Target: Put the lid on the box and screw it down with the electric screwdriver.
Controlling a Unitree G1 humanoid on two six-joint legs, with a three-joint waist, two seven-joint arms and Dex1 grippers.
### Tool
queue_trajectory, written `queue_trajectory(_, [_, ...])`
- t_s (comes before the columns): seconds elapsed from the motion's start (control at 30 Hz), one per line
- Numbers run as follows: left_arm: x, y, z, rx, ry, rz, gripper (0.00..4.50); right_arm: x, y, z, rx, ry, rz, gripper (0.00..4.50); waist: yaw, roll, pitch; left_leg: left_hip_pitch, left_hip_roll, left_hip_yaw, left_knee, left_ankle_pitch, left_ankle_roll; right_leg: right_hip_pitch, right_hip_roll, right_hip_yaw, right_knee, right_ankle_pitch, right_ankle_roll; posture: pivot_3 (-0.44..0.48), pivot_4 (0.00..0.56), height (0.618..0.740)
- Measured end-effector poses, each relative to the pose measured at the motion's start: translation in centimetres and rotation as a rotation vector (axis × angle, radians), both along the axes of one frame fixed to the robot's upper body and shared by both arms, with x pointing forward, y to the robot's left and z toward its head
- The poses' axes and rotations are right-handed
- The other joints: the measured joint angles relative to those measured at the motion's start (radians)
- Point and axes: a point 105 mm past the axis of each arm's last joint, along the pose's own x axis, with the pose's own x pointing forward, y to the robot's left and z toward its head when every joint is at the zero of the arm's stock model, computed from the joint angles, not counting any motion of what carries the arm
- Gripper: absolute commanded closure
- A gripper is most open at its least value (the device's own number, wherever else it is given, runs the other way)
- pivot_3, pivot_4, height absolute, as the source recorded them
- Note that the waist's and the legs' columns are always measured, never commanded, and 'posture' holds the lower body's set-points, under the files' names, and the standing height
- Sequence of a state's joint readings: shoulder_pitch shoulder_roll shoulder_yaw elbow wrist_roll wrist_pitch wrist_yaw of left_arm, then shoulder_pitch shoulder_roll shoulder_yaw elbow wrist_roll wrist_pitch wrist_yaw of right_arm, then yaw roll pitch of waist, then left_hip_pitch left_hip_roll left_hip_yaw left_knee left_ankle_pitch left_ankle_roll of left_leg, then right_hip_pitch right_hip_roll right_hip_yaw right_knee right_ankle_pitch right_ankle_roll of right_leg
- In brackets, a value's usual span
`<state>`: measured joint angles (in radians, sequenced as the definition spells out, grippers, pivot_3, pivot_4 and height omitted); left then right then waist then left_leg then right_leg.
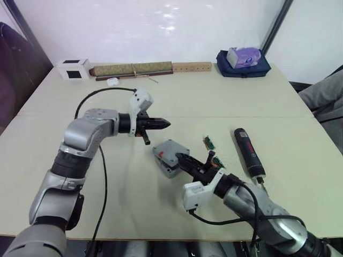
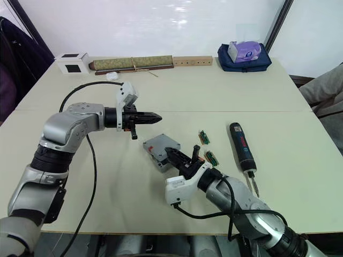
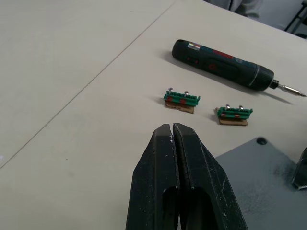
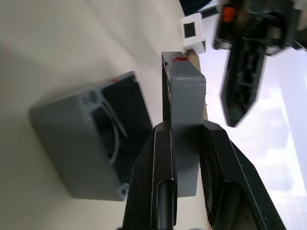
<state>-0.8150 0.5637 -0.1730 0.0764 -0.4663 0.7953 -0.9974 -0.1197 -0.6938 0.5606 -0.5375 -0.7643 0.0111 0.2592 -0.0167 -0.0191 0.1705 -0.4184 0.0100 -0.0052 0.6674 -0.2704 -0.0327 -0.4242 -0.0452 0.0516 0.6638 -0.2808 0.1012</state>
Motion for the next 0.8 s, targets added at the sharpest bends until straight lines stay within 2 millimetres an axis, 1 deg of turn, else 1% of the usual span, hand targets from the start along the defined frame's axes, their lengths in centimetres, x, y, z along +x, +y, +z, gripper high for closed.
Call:
queue_trajectory(0.17, [-1.0, 0.9, 0.0, 0.045, 0.037, -0.068, 4.46, 0.7, 0.3, -0.8, -0.030, -0.016, -0.030, 4.38, -0.001, 0.000, 0.000, 0.001, 0.000, 0.000, 0.000, 0.000, 0.000, 0.000, 0.000, 0.000, 0.001, 0.000, 0.000, 0.000, 0.150, 0.740])
queue_trajectory(0.33, [-1.3, 0.8, -0.3, 0.048, 0.056, -0.084, 4.46, 0.9, -0.1, -0.7, -0.038, -0.021, -0.045, 4.38, 0.005, 0.000, 0.000, 0.001, 0.000, 0.000, 0.001, 0.000, 0.000, 0.002, -0.001, 0.000, 0.001, 0.000, 0.000, 0.000, 0.150, 0.740])
queue_trajectory(0.53, [-1.2, 0.7, -0.4, 0.047, 0.062, -0.072, 4.46, 1.1, -0.9, 0.3, -0.023, -0.064, -0.077, 4.38, 0.001, 0.000, 0.000, 0.001, 0.000, -0.001, 0.001, 0.000, 0.000, 0.002, 0.000, 0.000, 0.001, 0.000, 0.000, 0.000, 0.150, 0.740])
queue_trajectory(0.8, [-1.0, 0.7, -0.3, 0.039, 0.065, -0.046, 4.46, 0.9, 0.0, 1.0, -0.007, -0.088, -0.058, 4.38, 0.001, 0.000, 0.000, 0.002, 0.000, 0.000, 0.001, 0.000, 0.000, 0.002, 0.000, 0.000, 0.001, 0.000, 0.000, 0.000, 0.150, 0.740])
